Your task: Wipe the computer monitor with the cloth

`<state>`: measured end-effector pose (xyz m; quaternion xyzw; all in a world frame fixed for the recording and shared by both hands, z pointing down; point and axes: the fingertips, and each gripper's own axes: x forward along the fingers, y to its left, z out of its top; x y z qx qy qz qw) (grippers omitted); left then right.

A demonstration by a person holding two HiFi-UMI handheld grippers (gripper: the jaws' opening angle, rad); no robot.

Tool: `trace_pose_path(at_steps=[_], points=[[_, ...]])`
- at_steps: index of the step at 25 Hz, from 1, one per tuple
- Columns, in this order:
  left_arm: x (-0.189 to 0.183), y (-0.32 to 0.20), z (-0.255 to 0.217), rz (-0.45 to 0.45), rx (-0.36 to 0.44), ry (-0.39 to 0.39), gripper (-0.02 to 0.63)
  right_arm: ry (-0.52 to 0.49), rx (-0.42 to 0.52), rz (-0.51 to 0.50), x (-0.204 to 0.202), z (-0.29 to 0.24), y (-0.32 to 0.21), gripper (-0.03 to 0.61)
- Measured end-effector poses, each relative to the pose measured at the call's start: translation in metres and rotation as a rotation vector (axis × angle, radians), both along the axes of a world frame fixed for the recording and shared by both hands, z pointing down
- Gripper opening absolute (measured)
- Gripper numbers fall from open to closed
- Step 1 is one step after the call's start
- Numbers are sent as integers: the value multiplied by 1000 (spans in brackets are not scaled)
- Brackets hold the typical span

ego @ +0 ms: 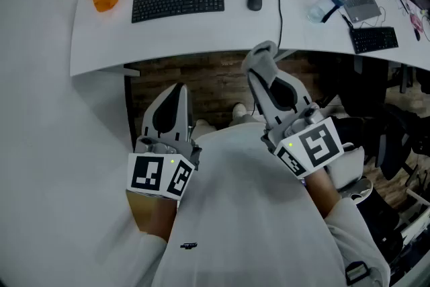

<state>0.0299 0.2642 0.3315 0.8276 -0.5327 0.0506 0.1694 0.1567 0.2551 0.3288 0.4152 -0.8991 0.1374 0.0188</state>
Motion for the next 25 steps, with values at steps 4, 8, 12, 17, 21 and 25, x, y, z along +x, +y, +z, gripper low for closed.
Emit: trace_pose_path(at_steps=[4,8,12,17,21,25], points=[[15,-4,0,5,2,6,14,2,-2,4,12,1,-4,9],[27,-8,1,6,-2,-1,14,-17,-1,-8,21,1,-6,11],[40,-9,3,8,-8,-12,14,-65,-10,-25,32,2,-3,14],[50,-8,6,-6,-15,-38,14,-105,-26,-11,47,8,-6,14],[50,-4,6,-34,-25,-46,14,-123,-44,-22,55,18,-7,15],[53,0,10,-27,-42,-55,14,-133,-57,-29,55,22,-6,21]])
